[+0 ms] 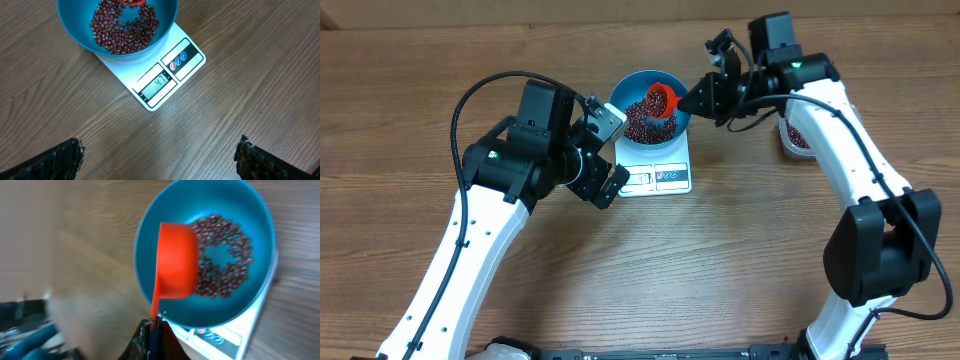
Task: Scoop item into bowl and weigh 150g on scale
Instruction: 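Tip the red cup to pour beans into the teal bowl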
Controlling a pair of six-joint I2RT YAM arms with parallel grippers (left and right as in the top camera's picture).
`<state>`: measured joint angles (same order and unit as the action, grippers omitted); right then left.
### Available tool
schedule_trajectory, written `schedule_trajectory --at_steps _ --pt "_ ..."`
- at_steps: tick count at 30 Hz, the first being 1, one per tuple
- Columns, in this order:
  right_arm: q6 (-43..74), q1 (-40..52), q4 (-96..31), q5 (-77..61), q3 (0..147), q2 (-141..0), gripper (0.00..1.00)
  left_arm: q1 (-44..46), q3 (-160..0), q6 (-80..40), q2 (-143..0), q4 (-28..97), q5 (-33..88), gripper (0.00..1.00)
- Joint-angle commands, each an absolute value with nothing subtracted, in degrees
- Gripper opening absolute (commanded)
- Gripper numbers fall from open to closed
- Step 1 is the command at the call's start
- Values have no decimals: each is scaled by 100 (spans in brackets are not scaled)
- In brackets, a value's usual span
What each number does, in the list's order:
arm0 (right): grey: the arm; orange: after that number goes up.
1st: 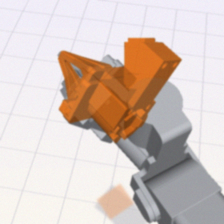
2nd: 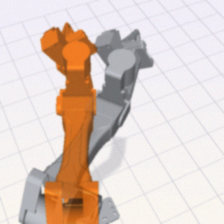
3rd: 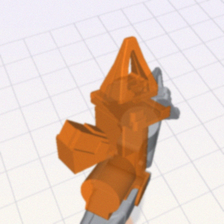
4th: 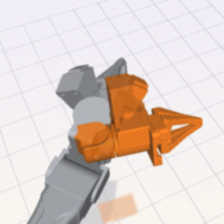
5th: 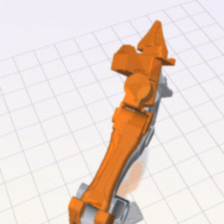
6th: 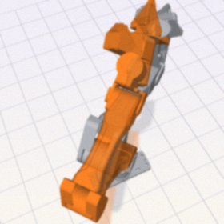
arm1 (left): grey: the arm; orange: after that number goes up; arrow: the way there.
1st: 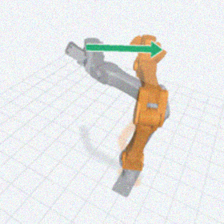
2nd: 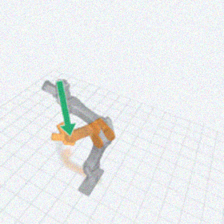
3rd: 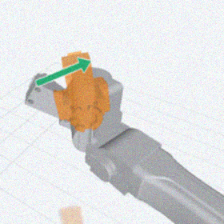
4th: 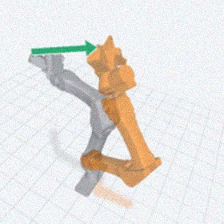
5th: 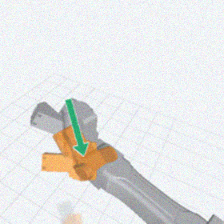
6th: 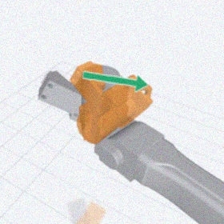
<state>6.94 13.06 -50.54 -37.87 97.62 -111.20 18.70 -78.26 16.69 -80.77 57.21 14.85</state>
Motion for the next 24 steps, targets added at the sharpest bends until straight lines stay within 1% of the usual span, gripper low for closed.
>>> schedule_trajectory --at_steps 1,24 --pt "749 1441 -5015 -3015 9953 -11124 4 1839 -7944 1629 -8014 5697 1594 99" --pt "727 1538 -4884 -2936 9953 -11124 4 1839 -7944 1629 -8014 5697 1594 99"
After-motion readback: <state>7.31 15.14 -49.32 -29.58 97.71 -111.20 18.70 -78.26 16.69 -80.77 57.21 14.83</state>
